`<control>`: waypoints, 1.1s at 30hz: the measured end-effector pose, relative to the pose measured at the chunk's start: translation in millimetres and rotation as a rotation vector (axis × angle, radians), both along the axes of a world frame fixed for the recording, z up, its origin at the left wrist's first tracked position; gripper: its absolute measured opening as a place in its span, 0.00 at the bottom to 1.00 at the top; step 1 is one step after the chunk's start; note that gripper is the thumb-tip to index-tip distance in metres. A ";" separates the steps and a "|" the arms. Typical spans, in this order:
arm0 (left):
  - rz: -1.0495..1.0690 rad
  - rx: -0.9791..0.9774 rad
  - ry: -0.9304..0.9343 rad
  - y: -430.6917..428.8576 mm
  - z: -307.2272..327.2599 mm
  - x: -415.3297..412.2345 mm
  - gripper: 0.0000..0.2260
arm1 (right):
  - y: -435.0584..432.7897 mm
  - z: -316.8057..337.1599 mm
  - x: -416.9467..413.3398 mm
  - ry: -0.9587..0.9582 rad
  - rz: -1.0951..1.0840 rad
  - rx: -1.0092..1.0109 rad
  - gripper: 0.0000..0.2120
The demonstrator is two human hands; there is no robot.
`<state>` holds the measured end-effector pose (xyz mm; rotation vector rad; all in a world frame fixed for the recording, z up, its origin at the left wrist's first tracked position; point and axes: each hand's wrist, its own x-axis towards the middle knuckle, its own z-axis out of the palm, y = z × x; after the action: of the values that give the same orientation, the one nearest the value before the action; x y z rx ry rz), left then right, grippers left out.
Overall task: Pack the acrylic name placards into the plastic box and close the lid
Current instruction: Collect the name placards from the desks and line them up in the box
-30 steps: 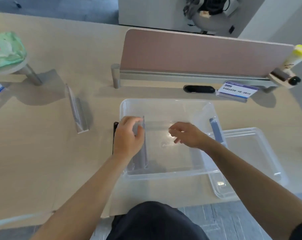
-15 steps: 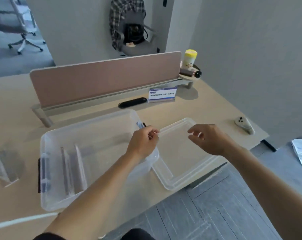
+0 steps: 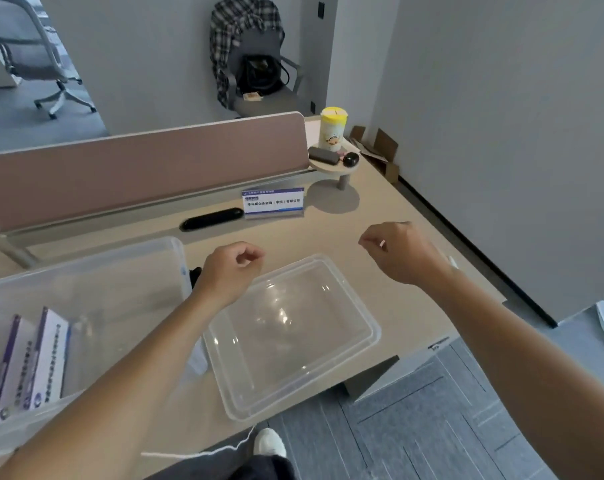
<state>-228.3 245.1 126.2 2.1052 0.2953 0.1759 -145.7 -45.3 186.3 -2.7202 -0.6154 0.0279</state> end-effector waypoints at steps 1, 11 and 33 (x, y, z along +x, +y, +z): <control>0.020 0.005 0.003 1.0 -3.0 7.2 0.05 | -1.0 -0.1 11.6 0.014 -0.001 -0.006 0.10; 0.179 -0.324 0.077 26.0 -36.5 111.0 0.05 | 38.2 -3.5 128.2 0.258 -0.213 0.277 0.10; 0.761 -0.522 0.353 80.4 -158.7 345.8 0.29 | 183.1 -223.8 367.3 0.800 -0.380 0.738 0.17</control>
<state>117.5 325.4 -32.5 1.4120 1.2133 0.1475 221.5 137.8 -37.5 -1.8318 0.1246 0.6208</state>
